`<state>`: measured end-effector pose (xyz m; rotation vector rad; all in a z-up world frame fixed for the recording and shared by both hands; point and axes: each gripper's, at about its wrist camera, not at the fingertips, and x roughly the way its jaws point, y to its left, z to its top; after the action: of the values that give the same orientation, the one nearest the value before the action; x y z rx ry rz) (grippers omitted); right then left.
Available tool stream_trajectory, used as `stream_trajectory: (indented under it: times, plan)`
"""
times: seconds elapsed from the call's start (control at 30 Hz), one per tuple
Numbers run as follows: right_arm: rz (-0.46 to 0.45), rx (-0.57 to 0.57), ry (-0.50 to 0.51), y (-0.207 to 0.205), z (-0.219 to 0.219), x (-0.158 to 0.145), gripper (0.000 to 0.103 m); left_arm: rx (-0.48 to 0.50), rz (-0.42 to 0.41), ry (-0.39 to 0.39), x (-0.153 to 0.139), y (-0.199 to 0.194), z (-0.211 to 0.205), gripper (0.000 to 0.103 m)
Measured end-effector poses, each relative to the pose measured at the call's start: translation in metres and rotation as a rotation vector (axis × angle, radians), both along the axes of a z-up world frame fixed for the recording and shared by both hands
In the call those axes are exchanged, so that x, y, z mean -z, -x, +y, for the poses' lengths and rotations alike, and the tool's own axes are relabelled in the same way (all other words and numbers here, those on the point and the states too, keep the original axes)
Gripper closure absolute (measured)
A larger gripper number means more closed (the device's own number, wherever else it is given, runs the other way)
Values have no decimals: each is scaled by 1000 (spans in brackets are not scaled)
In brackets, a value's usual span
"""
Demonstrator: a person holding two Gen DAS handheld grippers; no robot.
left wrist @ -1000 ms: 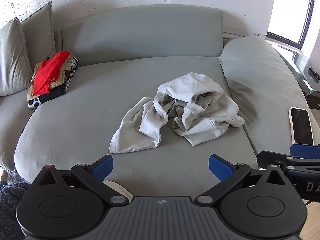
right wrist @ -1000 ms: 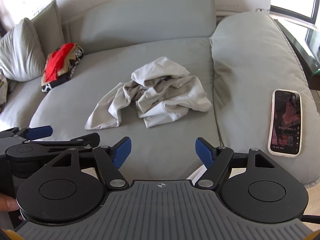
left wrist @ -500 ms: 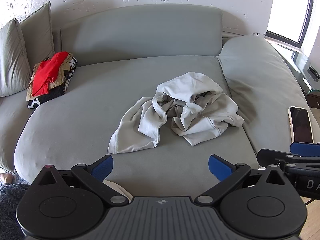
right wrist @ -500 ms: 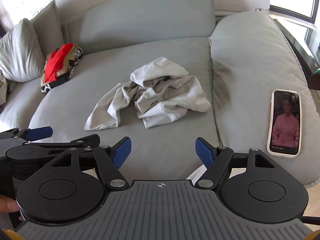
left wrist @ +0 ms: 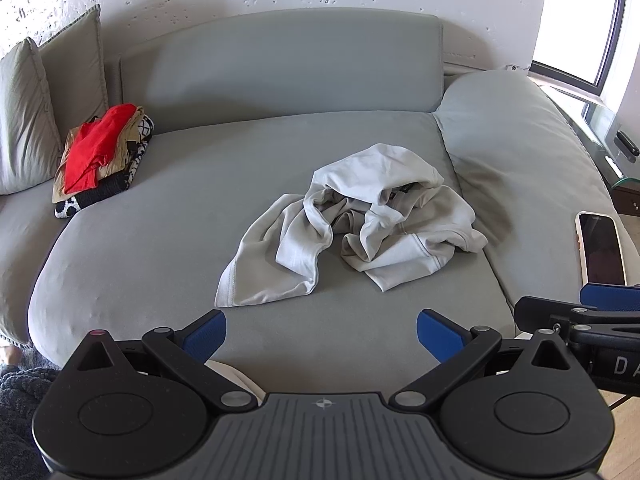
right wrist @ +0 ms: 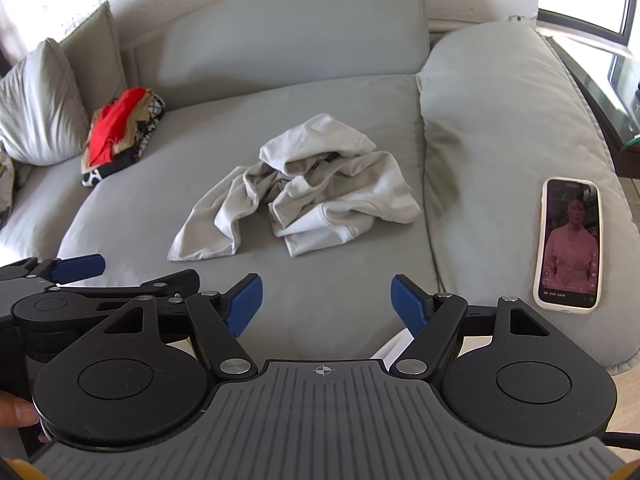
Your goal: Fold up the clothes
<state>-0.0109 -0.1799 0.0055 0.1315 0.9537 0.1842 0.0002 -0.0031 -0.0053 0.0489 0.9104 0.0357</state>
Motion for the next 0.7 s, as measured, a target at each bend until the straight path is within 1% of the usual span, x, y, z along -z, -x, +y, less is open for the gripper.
stream_trajectory:
  times: [0.7]
  plan:
    - [6, 7, -2, -1, -2, 2, 26, -9, 8, 3, 1, -1, -1, 2]
